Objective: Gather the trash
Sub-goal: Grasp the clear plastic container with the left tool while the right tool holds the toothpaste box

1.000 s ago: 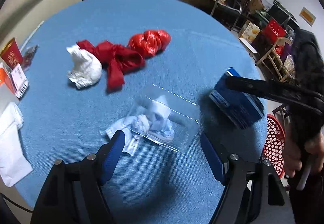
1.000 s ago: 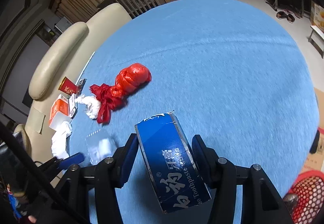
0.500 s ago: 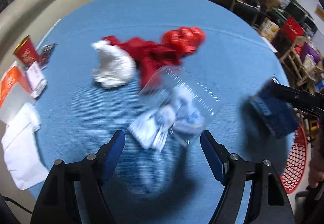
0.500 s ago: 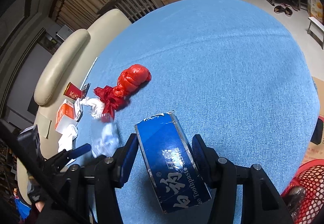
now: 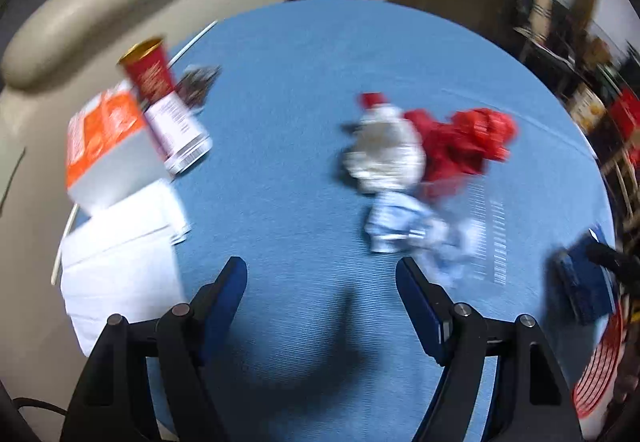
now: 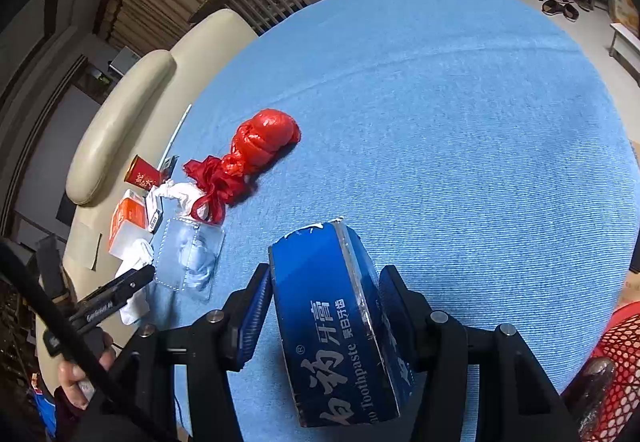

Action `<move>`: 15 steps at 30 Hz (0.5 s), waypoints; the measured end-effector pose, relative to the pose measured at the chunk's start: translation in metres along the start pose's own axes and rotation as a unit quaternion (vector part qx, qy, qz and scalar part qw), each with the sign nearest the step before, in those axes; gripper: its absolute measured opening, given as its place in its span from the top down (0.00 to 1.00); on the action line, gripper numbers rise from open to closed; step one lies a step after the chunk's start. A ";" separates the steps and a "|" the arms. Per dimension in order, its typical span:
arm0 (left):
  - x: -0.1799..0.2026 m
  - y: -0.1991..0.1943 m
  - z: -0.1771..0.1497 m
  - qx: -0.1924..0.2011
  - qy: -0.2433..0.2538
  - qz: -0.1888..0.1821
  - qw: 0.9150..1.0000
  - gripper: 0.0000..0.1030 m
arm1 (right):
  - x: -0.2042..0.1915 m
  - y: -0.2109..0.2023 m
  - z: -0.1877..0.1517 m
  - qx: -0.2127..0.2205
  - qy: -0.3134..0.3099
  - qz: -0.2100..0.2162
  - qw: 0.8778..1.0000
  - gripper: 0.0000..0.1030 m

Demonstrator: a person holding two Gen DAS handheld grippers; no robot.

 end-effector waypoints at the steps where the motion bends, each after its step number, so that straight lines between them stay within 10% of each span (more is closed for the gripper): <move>1: 0.015 -0.004 -0.002 0.008 0.020 -0.008 1.000 0.25 | -0.001 0.001 0.000 -0.001 -0.001 -0.001 1.000 0.44; 15: 0.091 -0.014 -0.008 0.007 0.096 -0.046 0.994 0.25 | 0.005 0.002 -0.004 -0.001 0.006 0.006 1.000 0.44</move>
Point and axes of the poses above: each gripper's, at about its wrist camera, not at the fingertips, and y roughly the way its jaws point, x to its right, z to its top, the point moved 1 cm from there along y, roughly the way its jaws point, and after that the axes turned 1 degree about y, right-handed, at the moved point
